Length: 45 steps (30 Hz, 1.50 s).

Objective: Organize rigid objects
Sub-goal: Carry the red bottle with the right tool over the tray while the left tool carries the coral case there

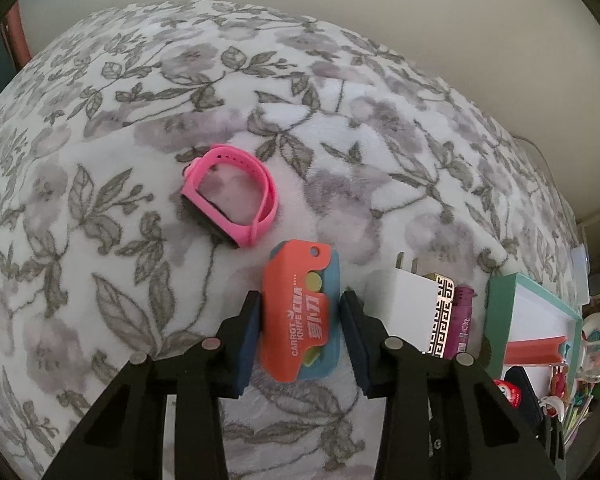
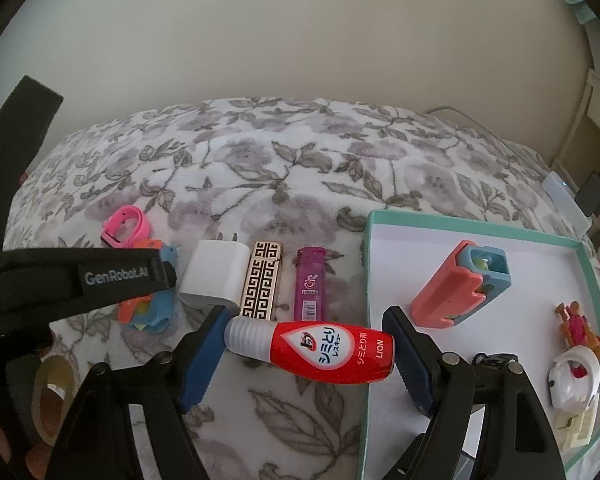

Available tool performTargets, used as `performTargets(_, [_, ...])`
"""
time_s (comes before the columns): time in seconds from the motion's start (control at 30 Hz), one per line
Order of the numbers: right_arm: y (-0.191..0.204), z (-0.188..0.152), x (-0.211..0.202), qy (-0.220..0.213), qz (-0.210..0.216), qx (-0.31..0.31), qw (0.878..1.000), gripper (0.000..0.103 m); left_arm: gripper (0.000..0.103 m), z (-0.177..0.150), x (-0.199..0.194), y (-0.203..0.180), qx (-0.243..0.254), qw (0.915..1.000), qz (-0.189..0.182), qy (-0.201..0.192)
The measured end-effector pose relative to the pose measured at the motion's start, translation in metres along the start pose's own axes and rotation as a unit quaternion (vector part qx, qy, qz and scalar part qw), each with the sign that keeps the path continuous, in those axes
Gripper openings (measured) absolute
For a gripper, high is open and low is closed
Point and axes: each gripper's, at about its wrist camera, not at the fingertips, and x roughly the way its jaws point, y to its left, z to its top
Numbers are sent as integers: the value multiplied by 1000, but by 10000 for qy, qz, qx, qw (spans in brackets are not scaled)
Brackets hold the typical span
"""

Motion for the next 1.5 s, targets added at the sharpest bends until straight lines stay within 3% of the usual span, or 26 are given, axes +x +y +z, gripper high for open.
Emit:
performTargets(0.4, [-11,1,-15,-43,79,135,9999,80,41,-5,-17,18,-360,9992,196,24])
performTargets(0.7, [-29,7,-41,-245,177,370,9989,80,41,-5,-58,14,-451,9984,126,-318])
performTargets(1.03, [-70,7,-70,-267,94,778,9966,80,41,-14,-118,-22,-221,9961,-151,-846])
performTargets(1.5, [-156,-8,-79,28,-252,1473,9888,80,41,-56,-134,-93,470,9947,-403,-824])
